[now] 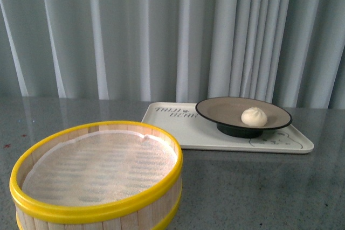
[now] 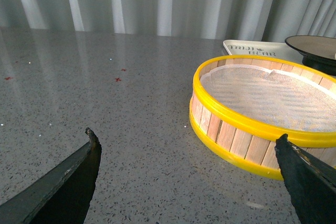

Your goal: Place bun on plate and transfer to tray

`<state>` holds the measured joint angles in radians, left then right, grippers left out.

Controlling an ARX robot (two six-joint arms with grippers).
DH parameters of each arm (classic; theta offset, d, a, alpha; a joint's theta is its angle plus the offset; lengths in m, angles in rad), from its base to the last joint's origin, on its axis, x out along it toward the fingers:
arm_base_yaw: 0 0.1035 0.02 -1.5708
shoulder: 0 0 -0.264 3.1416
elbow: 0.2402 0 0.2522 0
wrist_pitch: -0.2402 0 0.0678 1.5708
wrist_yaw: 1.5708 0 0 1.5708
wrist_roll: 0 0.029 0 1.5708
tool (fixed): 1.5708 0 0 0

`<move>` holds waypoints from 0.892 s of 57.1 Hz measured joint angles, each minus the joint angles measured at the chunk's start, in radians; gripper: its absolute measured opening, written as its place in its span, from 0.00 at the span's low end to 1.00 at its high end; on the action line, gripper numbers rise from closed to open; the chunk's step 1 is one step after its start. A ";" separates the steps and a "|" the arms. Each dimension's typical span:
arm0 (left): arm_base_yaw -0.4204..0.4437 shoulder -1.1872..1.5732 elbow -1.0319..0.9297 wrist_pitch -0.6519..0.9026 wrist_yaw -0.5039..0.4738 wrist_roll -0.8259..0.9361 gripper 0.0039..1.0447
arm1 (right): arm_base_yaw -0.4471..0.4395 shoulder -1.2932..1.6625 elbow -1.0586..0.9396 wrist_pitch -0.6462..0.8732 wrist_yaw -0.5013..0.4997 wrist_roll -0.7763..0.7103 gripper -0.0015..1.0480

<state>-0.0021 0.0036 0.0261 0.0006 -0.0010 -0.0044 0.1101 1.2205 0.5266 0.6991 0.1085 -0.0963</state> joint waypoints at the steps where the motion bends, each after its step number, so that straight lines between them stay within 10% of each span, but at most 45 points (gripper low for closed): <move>1: 0.000 0.000 0.000 0.000 0.000 0.000 0.94 | -0.002 -0.007 -0.010 0.006 0.000 0.011 0.48; 16: 0.000 0.000 0.000 0.000 0.000 0.000 0.94 | -0.035 -0.162 -0.232 0.050 -0.040 0.076 0.01; 51: 0.000 0.000 0.000 0.000 0.000 0.000 0.94 | -0.108 -0.537 -0.460 -0.092 -0.107 0.085 0.02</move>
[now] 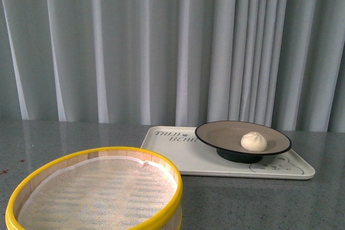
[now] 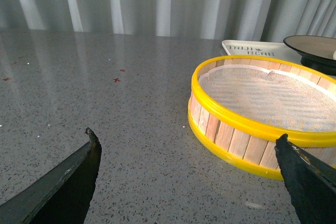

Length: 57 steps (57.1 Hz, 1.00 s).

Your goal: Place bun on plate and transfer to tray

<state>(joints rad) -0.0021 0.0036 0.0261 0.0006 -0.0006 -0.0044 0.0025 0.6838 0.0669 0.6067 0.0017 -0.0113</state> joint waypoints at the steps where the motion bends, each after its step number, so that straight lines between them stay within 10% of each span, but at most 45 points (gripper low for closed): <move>1: 0.000 0.000 0.000 0.000 0.000 0.000 0.94 | 0.000 -0.011 -0.003 -0.008 0.000 0.000 0.02; 57: 0.000 0.000 0.000 0.000 0.000 0.000 0.94 | 0.000 -0.447 -0.062 -0.367 0.000 0.000 0.02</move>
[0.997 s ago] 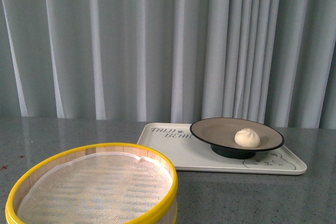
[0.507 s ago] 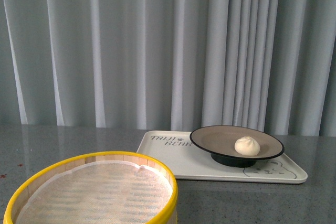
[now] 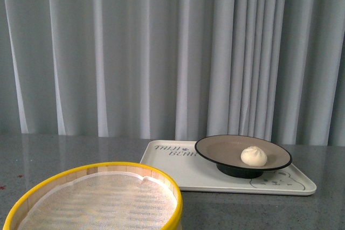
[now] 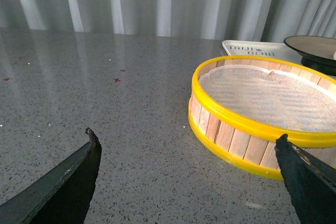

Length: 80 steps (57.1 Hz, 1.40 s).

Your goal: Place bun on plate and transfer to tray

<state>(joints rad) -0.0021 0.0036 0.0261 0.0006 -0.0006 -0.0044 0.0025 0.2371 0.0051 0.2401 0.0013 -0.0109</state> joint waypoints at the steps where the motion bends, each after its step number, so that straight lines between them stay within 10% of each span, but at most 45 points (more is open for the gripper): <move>1: 0.000 0.000 0.000 0.000 0.000 0.000 0.94 | 0.000 -0.006 0.000 -0.006 0.000 0.000 0.02; 36: 0.000 0.000 0.000 0.000 0.000 0.000 0.94 | 0.000 -0.233 0.000 -0.239 -0.003 0.000 0.02; 66: 0.000 0.000 0.000 0.000 0.000 0.000 0.94 | 0.000 -0.233 0.000 -0.239 -0.002 0.000 0.92; 80: 0.000 0.000 0.000 0.000 0.000 0.000 0.94 | 0.000 -0.233 0.000 -0.239 -0.002 0.000 0.92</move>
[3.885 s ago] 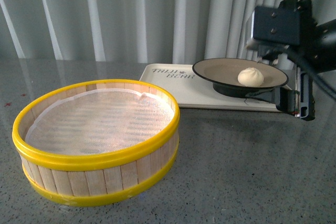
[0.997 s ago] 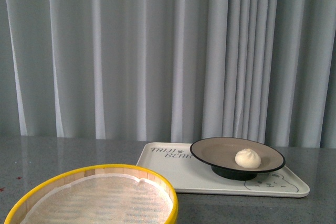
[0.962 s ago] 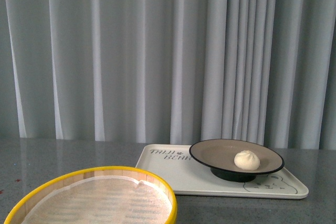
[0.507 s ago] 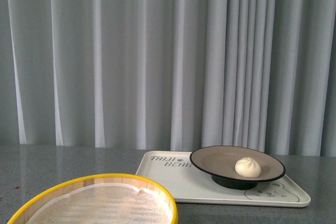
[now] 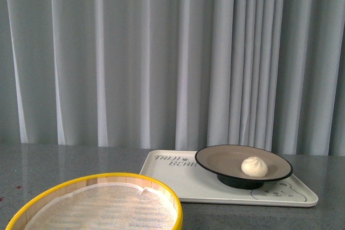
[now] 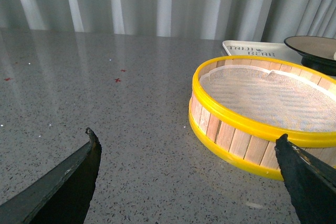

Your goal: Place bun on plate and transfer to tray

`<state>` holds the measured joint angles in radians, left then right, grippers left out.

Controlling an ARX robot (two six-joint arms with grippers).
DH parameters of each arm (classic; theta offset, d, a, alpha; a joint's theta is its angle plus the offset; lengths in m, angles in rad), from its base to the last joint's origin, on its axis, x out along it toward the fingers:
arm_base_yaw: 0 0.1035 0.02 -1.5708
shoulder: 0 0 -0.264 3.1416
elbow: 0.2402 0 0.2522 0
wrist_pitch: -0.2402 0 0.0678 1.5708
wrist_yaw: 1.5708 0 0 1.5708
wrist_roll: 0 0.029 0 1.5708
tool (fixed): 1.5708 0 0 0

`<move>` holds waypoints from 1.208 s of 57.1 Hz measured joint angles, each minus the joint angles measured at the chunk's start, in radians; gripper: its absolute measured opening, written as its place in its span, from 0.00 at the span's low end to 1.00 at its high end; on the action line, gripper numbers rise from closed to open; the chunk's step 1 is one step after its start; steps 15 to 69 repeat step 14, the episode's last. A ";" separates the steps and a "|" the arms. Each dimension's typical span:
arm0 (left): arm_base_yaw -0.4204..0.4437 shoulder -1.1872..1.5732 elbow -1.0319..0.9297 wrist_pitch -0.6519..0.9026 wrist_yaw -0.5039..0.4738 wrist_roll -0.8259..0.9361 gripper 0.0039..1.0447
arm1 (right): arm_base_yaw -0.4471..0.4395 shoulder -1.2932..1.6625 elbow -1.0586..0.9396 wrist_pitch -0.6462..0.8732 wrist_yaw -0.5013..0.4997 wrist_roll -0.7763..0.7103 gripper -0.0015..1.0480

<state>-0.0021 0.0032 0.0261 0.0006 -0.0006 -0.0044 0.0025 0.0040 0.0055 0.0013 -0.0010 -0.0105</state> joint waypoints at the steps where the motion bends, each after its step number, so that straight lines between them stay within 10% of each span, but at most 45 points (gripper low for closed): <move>1: 0.000 0.000 0.000 0.000 0.000 0.000 0.94 | 0.000 0.000 0.000 0.000 0.000 0.000 0.92; 69: 0.000 0.000 0.000 0.000 0.000 0.000 0.94 | 0.000 0.000 0.000 0.000 0.000 0.000 0.92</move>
